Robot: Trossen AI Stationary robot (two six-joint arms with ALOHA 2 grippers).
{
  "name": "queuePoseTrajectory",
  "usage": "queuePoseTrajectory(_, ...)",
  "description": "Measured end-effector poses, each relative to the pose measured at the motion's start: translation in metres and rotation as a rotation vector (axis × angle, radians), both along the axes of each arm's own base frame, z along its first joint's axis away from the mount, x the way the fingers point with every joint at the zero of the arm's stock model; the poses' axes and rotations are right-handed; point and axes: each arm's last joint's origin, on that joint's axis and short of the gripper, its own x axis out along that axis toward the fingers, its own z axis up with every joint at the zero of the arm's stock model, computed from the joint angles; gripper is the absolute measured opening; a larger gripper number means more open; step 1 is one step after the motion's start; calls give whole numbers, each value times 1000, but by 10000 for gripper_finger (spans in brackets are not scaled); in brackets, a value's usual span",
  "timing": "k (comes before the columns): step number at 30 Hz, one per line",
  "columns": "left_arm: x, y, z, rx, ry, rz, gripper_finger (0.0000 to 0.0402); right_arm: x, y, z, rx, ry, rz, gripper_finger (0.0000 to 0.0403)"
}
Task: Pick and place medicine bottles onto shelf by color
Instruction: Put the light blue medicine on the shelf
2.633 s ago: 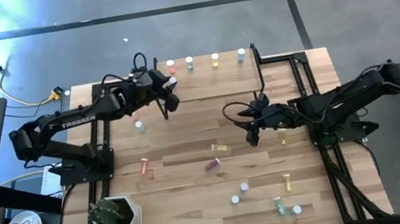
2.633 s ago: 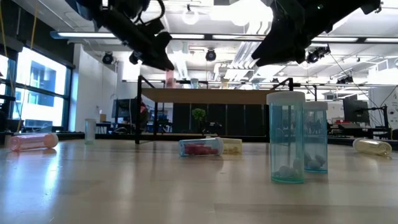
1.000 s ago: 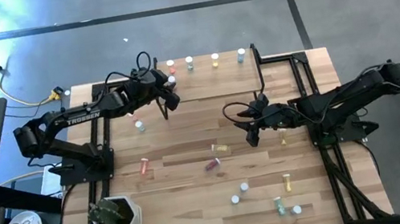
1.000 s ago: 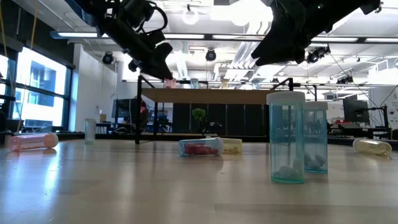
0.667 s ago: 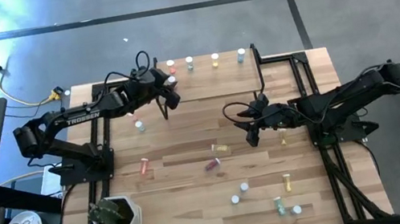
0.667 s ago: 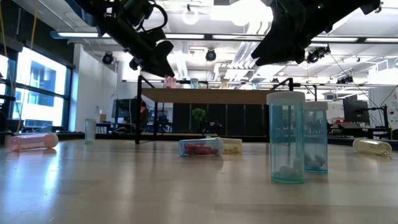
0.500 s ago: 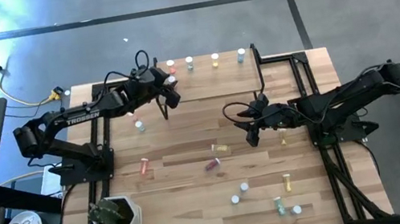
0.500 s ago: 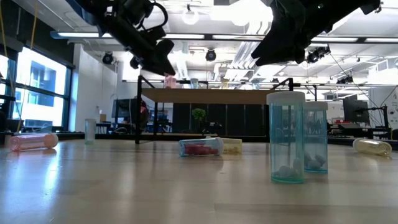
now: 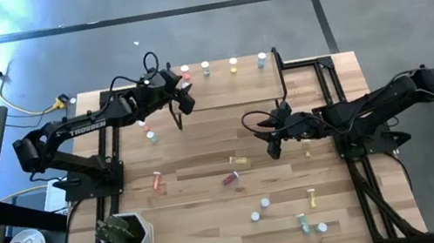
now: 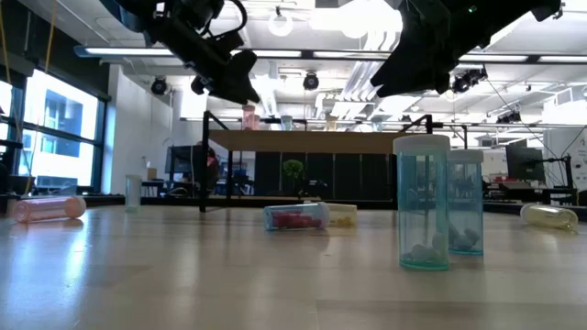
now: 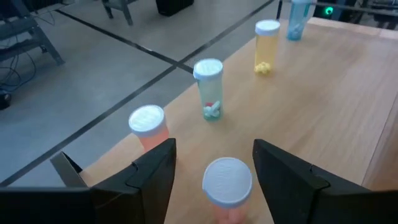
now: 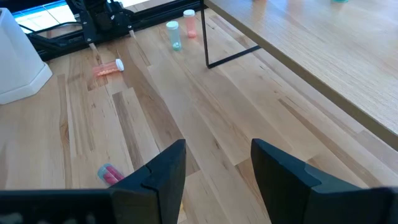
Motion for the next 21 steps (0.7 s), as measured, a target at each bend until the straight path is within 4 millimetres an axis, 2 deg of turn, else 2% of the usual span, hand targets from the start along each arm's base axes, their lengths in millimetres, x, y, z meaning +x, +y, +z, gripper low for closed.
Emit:
queuePoseTrajectory(10,-11,-13,24,63,-60,-33,205,0,0,0,5,-1,7,171)
queuePoseTrajectory(16,-14,-33,34,47,-83,-143,204,0,1,0,25,0,40,171)
queuePoseTrajectory(21,-9,-55,33,13,-48,-242,204,0,1,0,27,0,42,171)
